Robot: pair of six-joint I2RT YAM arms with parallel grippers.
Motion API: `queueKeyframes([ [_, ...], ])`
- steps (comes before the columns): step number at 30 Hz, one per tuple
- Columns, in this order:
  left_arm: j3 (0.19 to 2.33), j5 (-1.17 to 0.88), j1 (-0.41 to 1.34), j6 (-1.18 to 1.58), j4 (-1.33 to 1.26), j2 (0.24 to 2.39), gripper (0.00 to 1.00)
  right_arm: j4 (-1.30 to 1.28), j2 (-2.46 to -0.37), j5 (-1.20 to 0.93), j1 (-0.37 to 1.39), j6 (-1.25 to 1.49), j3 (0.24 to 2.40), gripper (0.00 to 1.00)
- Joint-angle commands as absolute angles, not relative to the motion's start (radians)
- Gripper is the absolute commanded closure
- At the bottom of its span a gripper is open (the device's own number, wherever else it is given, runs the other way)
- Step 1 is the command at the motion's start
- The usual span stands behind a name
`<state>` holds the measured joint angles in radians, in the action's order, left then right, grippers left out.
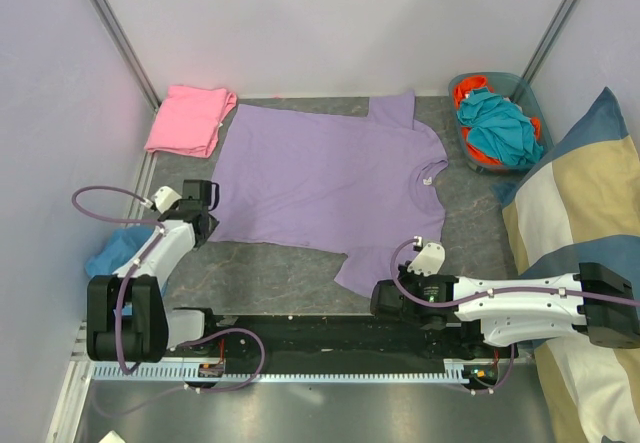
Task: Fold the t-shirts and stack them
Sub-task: Grap the side of the flattened tshirt closest away from the robot with both arms
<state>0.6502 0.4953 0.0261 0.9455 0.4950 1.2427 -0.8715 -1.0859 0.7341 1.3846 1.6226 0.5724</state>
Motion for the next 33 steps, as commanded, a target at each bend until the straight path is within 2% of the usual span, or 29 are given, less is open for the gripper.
queueKeyframes([
  [1, 0.686, 0.522, 0.020, 0.945, 0.446, 1.281, 0.46, -0.870, -1.071, 0.741, 1.381, 1.621, 0.566, 1.00],
  [20, 0.673, 0.485, 0.006, 0.988, 0.397, 1.379, 0.48, -0.890, -1.054, 0.736, 1.381, 1.626, 0.565, 1.00],
  [24, 0.675, 0.482, 0.005, 0.996, 0.391, 1.391, 0.61, -0.897, -1.046, 0.738, 1.379, 1.629, 0.563, 1.00],
  [25, 0.676, 0.482, 0.003, 0.997, 0.390, 1.391, 0.74, -0.902, -1.043, 0.738, 1.379, 1.629, 0.563, 1.00],
  [28, 0.680, 0.483, 0.002, 1.005, 0.388, 1.396, 0.98, -0.910, -1.039, 0.742, 1.379, 1.629, 0.565, 1.00],
  [33, 0.693, 0.491, 0.002, 0.989, 0.394, 1.378, 0.98, -0.948, -1.028, 0.767, 1.379, 1.632, 0.592, 1.00],
])
